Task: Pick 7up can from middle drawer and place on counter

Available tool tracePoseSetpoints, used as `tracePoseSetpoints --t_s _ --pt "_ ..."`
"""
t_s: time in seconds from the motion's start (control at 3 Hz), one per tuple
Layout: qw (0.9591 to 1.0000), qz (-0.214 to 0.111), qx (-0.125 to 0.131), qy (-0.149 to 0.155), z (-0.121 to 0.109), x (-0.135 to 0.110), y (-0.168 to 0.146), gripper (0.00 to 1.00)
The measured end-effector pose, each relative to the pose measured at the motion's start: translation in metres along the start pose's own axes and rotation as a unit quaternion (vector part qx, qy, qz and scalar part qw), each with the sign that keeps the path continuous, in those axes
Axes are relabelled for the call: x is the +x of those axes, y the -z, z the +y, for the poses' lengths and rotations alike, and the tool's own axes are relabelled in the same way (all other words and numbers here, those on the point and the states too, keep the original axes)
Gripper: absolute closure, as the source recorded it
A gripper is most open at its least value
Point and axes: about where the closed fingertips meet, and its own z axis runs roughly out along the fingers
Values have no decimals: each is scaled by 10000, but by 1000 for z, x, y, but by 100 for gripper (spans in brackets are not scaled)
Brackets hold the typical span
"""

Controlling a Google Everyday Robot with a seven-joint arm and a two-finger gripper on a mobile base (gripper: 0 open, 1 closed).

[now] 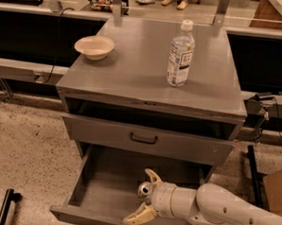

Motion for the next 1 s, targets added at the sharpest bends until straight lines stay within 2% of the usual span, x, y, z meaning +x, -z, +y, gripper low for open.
tracePoseSetpoints --t_s 0.33,0.67,1.0 --pt "9982 164 565 68 -24 48 3 0" --pt "9962 29 867 41 -43 67 10 0" --pt "9954 -28 955 -66 -62 80 2 0"
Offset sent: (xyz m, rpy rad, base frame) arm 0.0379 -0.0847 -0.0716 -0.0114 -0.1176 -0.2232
